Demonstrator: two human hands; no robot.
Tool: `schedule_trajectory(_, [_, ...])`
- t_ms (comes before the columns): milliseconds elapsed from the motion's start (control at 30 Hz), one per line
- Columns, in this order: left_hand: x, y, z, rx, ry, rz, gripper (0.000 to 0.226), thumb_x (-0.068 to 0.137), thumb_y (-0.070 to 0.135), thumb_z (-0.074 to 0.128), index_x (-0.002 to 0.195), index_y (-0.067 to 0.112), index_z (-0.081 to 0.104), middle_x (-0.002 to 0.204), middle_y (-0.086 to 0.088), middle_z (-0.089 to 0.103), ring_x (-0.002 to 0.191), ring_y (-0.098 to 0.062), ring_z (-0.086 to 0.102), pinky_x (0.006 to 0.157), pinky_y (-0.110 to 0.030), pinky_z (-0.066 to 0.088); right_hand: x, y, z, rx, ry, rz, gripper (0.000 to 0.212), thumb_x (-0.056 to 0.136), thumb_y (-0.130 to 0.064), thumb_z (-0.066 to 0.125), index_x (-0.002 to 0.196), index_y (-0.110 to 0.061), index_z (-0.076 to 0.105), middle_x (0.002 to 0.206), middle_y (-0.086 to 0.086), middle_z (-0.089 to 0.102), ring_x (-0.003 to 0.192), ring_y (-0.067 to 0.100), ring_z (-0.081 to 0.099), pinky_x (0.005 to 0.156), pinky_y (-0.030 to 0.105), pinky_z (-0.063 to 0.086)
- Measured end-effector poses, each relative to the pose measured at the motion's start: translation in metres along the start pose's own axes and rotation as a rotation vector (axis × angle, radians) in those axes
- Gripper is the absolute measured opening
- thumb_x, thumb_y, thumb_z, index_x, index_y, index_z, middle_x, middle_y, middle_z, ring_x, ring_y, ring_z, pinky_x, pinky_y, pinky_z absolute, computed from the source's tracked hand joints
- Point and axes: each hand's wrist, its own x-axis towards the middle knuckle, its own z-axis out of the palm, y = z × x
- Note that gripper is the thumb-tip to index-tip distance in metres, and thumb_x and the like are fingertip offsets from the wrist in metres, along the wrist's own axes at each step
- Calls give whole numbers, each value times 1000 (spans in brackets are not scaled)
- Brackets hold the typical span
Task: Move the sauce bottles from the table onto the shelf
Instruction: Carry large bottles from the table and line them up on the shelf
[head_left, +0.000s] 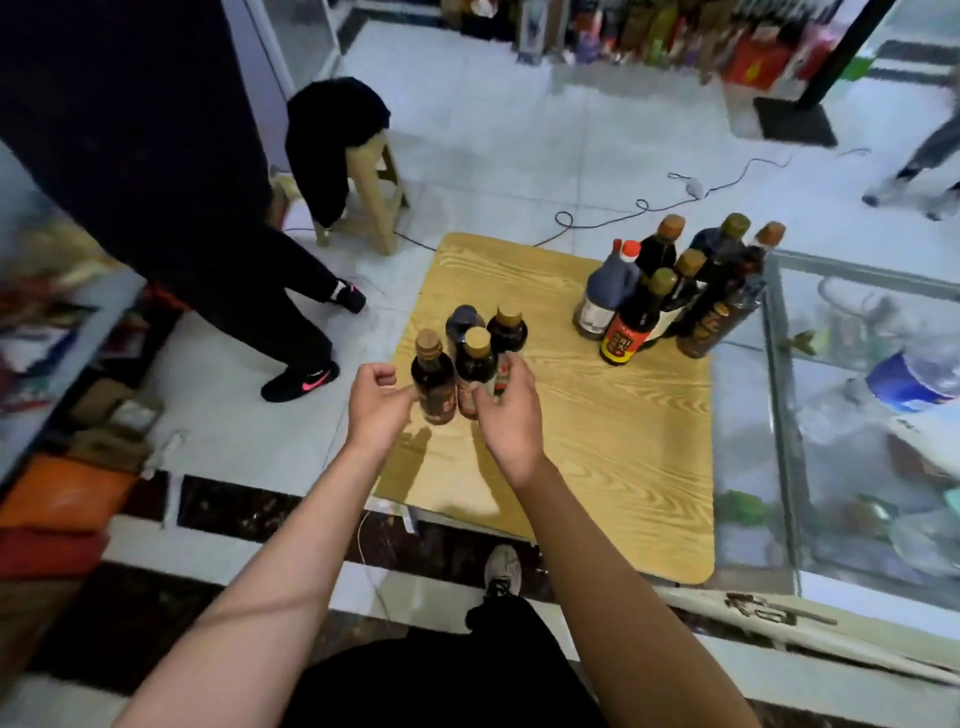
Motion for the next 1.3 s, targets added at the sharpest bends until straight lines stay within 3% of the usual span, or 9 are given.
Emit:
schedule_trajectory(167, [34, 12, 17, -50, -113, 17, 59, 77, 11, 79, 129, 13, 52, 126, 2, 56, 113, -12, 53, 93, -23, 44, 38, 11, 17, -70, 51, -11, 60, 93, -32, 62, 146, -17, 39, 148, 7, 43, 136, 27, 44, 105, 46, 45])
schedule_trajectory(300, [37, 14, 38, -105, -122, 37, 35, 69, 17, 86, 98, 9, 68, 91, -2, 71, 90, -20, 66, 78, -22, 52, 56, 12, 27, -167, 96, -98, 50, 87, -37, 65, 131, -14, 59, 129, 6, 60, 125, 29, 50, 93, 46, 50])
schedule_trajectory(400, [42, 9, 35, -84, -136, 48, 29, 72, 9, 82, 99, 13, 71, 98, -3, 71, 95, -18, 66, 87, -30, 51, 62, 17, 28, -197, 176, -187, 42, 79, -38, 72, 111, -10, 68, 111, 8, 65, 108, 32, 58, 82, 45, 53])
schedule_trajectory(633, [66, 7, 11, 3, -472, 36, 49, 73, -17, 65, 109, 15, 70, 114, 4, 68, 109, -11, 63, 92, -25, 52, 62, 18, 21, -133, 47, -100, 33, 80, -35, 79, 105, -20, 64, 106, -5, 63, 100, 17, 57, 77, 33, 49])
schedule_trajectory(800, [61, 0, 18, 46, -382, 118, 46, 65, 5, 87, 103, 13, 62, 96, 5, 65, 87, -5, 62, 73, -14, 50, 49, 12, 23, -27, 28, 29, 37, 83, -29, 78, 114, -22, 59, 102, -7, 70, 92, 13, 65, 74, 31, 53])
schedule_trajectory(967, [55, -6, 18, 89, -327, 242, 36, 69, 18, 86, 95, 18, 61, 86, 14, 64, 74, 9, 59, 61, -4, 42, 37, 6, 22, 99, 84, 29, 29, 81, -11, 78, 107, -16, 65, 93, -14, 67, 83, -8, 60, 70, 10, 44])
schedule_trajectory(1067, [53, -7, 15, 138, -433, 344, 34, 75, 20, 82, 104, 23, 66, 90, 13, 66, 81, 0, 60, 64, -3, 41, 23, 10, 16, 91, 96, -12, 33, 79, -4, 79, 109, -12, 68, 100, -7, 70, 93, 6, 64, 78, 22, 50])
schedule_trajectory(1200, [43, 7, 18, 92, -627, 445, 29, 77, 21, 80, 103, 26, 69, 94, 17, 69, 93, -8, 66, 77, -26, 53, -9, 9, -6, 219, 166, 99, 26, 77, -6, 82, 95, -22, 72, 94, -2, 73, 89, 15, 68, 79, 32, 54])
schedule_trajectory(1300, [17, 26, 29, -35, -852, 398, 28, 78, 10, 78, 105, 15, 70, 96, 13, 72, 93, 0, 66, 79, -18, 50, -47, 4, -37, 317, 298, 111, 23, 77, -8, 83, 96, -14, 73, 94, 2, 74, 90, 12, 67, 80, 31, 53])
